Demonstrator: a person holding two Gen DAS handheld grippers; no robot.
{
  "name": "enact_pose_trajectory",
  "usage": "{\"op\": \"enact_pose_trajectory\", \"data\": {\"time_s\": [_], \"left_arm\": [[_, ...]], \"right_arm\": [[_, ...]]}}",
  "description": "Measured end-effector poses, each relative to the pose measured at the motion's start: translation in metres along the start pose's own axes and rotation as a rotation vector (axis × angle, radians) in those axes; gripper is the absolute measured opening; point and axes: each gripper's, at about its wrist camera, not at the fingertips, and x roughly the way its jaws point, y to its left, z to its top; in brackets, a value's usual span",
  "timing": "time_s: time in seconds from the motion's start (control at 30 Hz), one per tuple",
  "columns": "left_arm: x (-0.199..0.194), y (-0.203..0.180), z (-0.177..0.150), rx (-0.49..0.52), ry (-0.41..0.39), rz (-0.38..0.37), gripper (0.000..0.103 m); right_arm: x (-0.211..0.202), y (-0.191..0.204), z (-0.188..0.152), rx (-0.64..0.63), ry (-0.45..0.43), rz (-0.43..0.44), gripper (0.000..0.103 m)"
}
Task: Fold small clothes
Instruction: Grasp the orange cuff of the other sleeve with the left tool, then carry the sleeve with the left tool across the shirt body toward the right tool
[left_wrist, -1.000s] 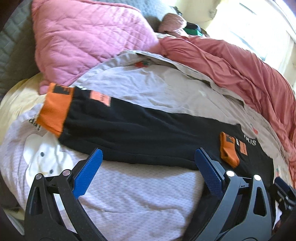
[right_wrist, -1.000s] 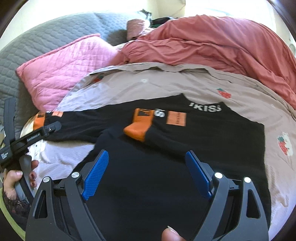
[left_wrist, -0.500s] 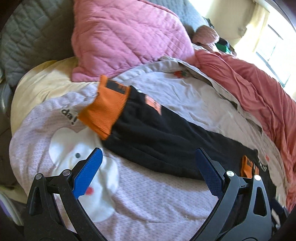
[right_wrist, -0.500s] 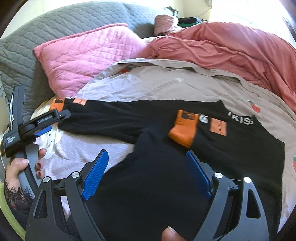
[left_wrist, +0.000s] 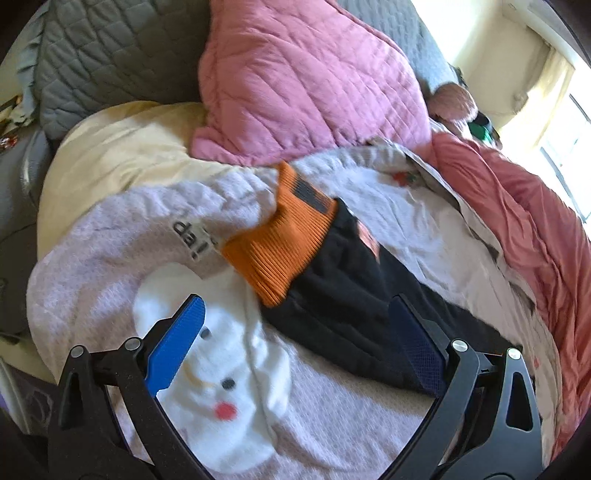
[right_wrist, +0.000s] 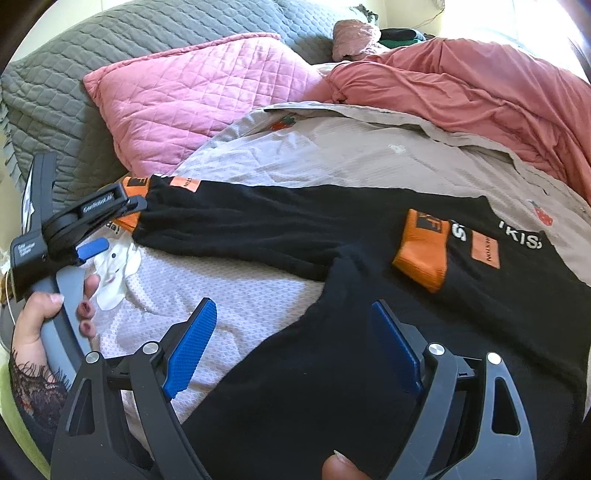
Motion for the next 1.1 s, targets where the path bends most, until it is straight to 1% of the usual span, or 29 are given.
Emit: {"op": "enact_pose_trajectory", "data": {"time_s": [0.07, 0.13, 0.23, 0.3, 0.37, 0.4, 0.43, 0.47, 0.5, 0.57, 0.6, 0.63, 0.8, 0.9, 1.03, 1.1], "left_arm": [[0.005, 0.005, 0.002, -0.032, 0.001, -0.012, 0.093], [0.012, 0.007, 0.004, -0.036, 0.017, -0.01, 0.093], [0.023, 0.011, 0.008, -0.067, 0.026, -0.017, 0.093], [0.028, 0.016, 0.013, -0.074, 0.012, -0.016, 0.087], [0.031, 0.021, 0.017, -0.07, -0.008, -0.018, 0.072], [0.032, 0.023, 0.018, -0.072, -0.013, -0.024, 0.069], [0.033, 0.026, 0.019, -0.079, -0.015, -0.045, 0.06], [0.034, 0.028, 0.019, -0.08, -0.016, -0.065, 0.048], [0.033, 0.028, 0.019, -0.078, -0.017, -0.074, 0.041], [0.03, 0.027, 0.02, -0.07, -0.028, -0.099, 0.013], [0.027, 0.023, 0.019, -0.056, -0.037, -0.121, 0.007], [0.023, 0.019, 0.019, -0.04, -0.048, -0.139, 0.005], [-0.002, -0.008, 0.013, 0.088, -0.117, -0.265, 0.004], [-0.017, -0.026, 0.008, 0.163, -0.148, -0.317, 0.004], [-0.033, -0.048, -0.003, 0.24, -0.158, -0.376, 0.004], [-0.039, -0.062, -0.009, 0.269, -0.141, -0.405, 0.004]], "right_arm": [[0.003, 0.0, -0.003, 0.013, 0.003, 0.009, 0.084], [0.005, -0.001, -0.006, 0.031, 0.007, 0.02, 0.084], [0.008, -0.003, -0.012, 0.043, 0.018, 0.011, 0.084], [0.009, -0.006, -0.014, 0.049, 0.022, -0.005, 0.084], [0.009, -0.012, -0.014, 0.066, 0.022, -0.013, 0.084], [0.009, -0.013, -0.015, 0.073, 0.022, -0.016, 0.084], [0.009, -0.016, -0.015, 0.08, 0.021, -0.021, 0.084], [0.009, -0.018, -0.015, 0.088, 0.02, -0.025, 0.084], [0.008, -0.02, -0.015, 0.094, 0.02, -0.027, 0.084], [0.009, -0.024, -0.016, 0.11, 0.022, -0.034, 0.084], [0.01, -0.026, -0.017, 0.118, 0.024, -0.036, 0.084], [0.01, -0.029, -0.018, 0.129, 0.027, -0.037, 0.084], [0.01, -0.039, -0.022, 0.169, 0.038, -0.044, 0.084], [0.004, -0.048, -0.024, 0.187, 0.031, -0.052, 0.084], [-0.01, -0.07, -0.028, 0.232, 0.015, -0.071, 0.084], [-0.019, -0.084, -0.032, 0.259, 0.005, -0.086, 0.084]]}}
